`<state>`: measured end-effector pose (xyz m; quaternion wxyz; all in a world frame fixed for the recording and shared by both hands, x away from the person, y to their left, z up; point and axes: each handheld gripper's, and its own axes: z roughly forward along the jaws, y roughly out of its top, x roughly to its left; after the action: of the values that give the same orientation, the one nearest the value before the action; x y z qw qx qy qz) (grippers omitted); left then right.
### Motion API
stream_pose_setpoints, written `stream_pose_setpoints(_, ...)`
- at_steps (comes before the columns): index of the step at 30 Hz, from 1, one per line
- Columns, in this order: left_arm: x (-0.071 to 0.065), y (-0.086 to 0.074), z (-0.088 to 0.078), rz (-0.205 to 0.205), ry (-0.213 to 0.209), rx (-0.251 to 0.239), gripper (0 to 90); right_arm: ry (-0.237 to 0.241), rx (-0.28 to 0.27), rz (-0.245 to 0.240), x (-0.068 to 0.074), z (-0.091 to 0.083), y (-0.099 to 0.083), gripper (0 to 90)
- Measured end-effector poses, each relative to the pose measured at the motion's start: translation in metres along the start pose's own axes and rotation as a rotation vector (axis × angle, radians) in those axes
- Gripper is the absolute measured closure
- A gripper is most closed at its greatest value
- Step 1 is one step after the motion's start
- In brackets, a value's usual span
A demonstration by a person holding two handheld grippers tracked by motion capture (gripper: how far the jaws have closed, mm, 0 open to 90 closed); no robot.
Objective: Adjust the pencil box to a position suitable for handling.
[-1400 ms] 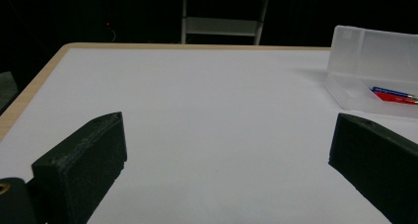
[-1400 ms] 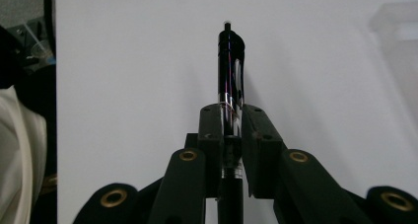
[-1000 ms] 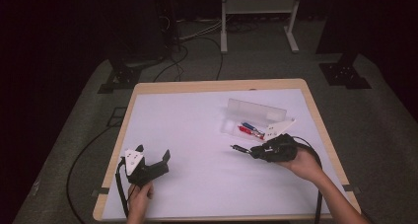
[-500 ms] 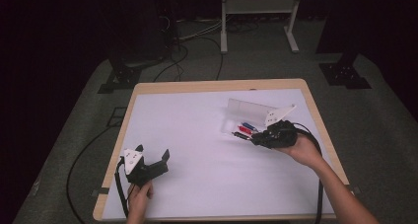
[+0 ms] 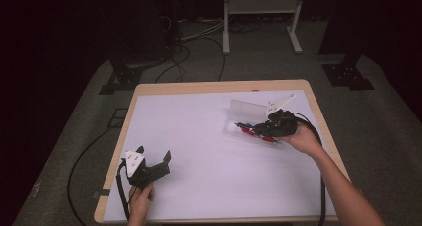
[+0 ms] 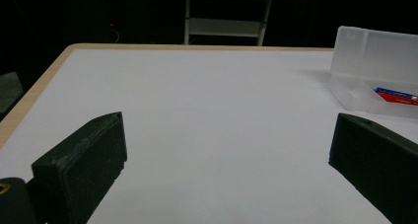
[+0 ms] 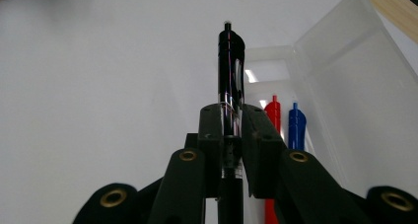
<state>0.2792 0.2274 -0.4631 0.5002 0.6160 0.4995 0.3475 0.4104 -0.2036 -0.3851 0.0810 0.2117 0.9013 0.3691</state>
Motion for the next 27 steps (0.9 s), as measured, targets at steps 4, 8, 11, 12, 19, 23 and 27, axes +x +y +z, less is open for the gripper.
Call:
stream_pose_setpoints(4,-0.001,0.0,0.0,0.008,-0.003,-0.002,0.4,-0.01,0.015,0.013,-0.009,0.005,-0.004,78.5)
stream_pose_setpoints(8,-0.001,0.0,-0.001,0.011,-0.001,-0.006,0.4,-0.027,0.032,0.027,-0.017,0.011,-0.008,78.6)
stream_pose_setpoints(11,-0.001,0.0,-0.001,0.014,-0.006,-0.003,0.4,-0.032,0.049,0.051,-0.024,0.016,-0.012,78.6)
stream_pose_setpoints(12,-0.001,0.0,-0.001,0.014,-0.006,-0.003,0.4,-0.034,0.057,0.054,-0.027,0.019,-0.014,78.5)
stream_pose_setpoints(19,-0.001,0.0,-0.001,0.015,-0.005,-0.003,0.4,-0.045,0.085,0.084,-0.039,0.031,-0.024,78.5)
stream_pose_setpoints(23,-0.002,0.0,-0.001,0.017,-0.006,-0.004,0.3,-0.056,0.1,0.099,-0.043,0.035,-0.027,78.5)
stream_pose_setpoints(27,-0.002,0.0,-0.001,0.017,-0.006,-0.004,0.4,-0.061,0.112,0.103,-0.045,0.038,-0.029,78.5)
